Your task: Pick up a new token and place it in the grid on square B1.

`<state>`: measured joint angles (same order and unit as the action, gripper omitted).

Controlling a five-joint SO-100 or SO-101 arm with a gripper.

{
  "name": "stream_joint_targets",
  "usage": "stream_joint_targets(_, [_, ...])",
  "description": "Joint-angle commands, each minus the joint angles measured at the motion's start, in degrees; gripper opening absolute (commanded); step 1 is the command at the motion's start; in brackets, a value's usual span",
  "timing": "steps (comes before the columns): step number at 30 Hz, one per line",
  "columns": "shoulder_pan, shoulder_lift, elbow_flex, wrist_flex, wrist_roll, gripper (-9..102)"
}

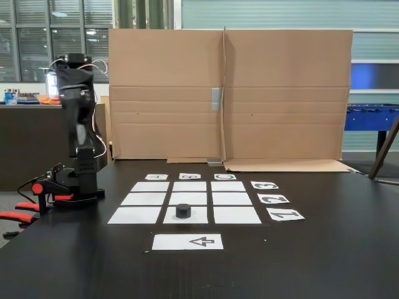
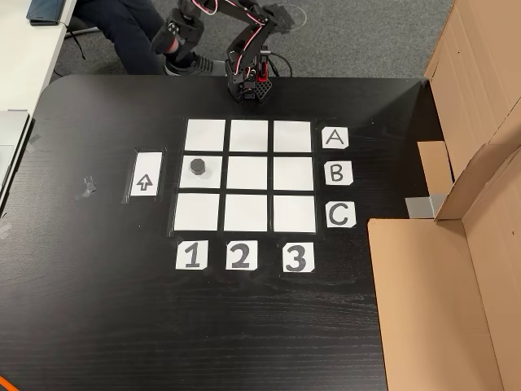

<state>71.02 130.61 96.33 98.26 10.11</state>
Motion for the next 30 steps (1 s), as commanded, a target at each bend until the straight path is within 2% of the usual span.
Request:
stream_joint_targets(1, [1.5,3.1,1.1,-0.8,-0.6,29])
stream_joint_targets(21, [2.5,20.2,6.8,-1.8,-0.4,28])
stream_joint_targets(30, [3.0,27.2,20.7,-14.2,-0.6,28])
